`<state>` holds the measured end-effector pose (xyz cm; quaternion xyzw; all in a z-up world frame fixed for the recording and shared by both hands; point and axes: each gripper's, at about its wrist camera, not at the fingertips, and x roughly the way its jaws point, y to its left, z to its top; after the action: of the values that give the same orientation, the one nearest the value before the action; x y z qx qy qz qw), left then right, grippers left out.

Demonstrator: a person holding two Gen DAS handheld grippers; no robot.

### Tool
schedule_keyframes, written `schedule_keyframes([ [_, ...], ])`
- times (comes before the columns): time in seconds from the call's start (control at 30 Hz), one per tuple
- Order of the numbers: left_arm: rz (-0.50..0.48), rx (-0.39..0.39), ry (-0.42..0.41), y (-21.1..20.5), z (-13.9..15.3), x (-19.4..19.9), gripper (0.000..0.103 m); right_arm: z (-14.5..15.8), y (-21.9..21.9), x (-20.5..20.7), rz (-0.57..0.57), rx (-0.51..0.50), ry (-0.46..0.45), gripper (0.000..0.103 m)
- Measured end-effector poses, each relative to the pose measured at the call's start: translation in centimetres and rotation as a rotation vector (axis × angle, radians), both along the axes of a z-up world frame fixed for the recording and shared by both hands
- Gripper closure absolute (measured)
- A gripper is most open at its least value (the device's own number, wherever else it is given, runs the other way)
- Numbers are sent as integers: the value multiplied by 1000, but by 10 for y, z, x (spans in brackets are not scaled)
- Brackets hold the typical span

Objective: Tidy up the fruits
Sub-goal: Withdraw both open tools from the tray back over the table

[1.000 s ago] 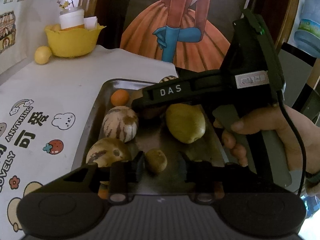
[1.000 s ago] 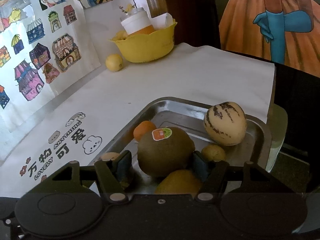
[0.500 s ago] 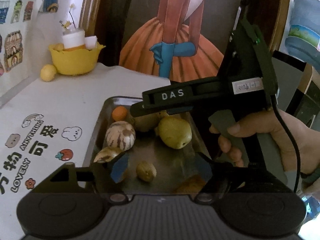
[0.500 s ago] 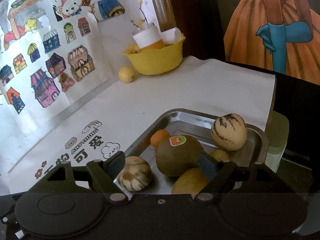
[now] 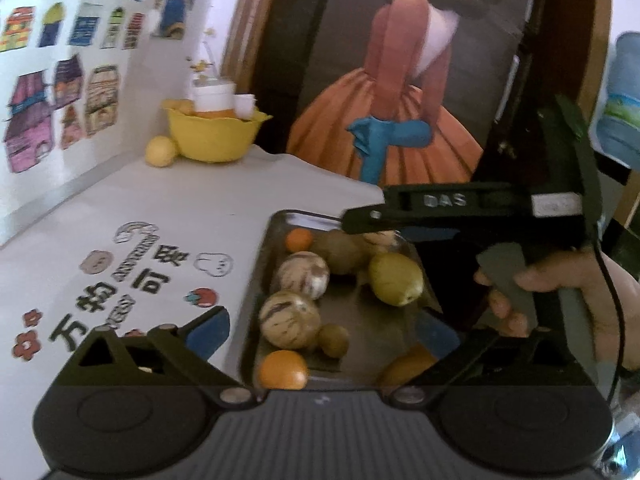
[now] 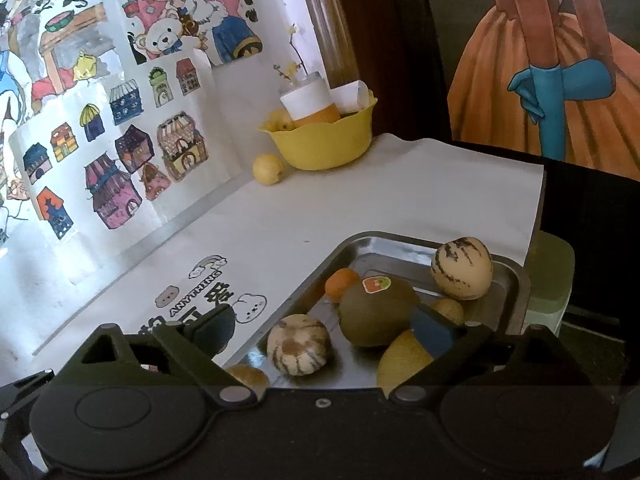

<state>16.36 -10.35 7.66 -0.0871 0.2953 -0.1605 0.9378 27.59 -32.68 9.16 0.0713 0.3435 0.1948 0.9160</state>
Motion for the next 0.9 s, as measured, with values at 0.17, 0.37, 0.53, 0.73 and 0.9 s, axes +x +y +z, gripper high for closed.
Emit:
schedule_keyframes([
  [0.17, 57, -17, -12, 16, 5, -9, 1, 7, 5, -16, -2, -10, -19, 3],
  [0.37, 93, -33, -23, 32, 9, -23, 1, 15, 11, -38, -12, -9, -42, 1],
  [0.53, 120, -38, -33, 45, 13, -37, 1, 20, 18, -56, -13, -23, -61, 1],
  [0.73, 160, -26, -64, 61, 17, -54, 1, 27, 25, -84, -5, -16, -84, 1],
  [0.9, 183, -15, -70, 73, 17, -64, 1, 30, 33, -110, -4, -21, -100, 1],
])
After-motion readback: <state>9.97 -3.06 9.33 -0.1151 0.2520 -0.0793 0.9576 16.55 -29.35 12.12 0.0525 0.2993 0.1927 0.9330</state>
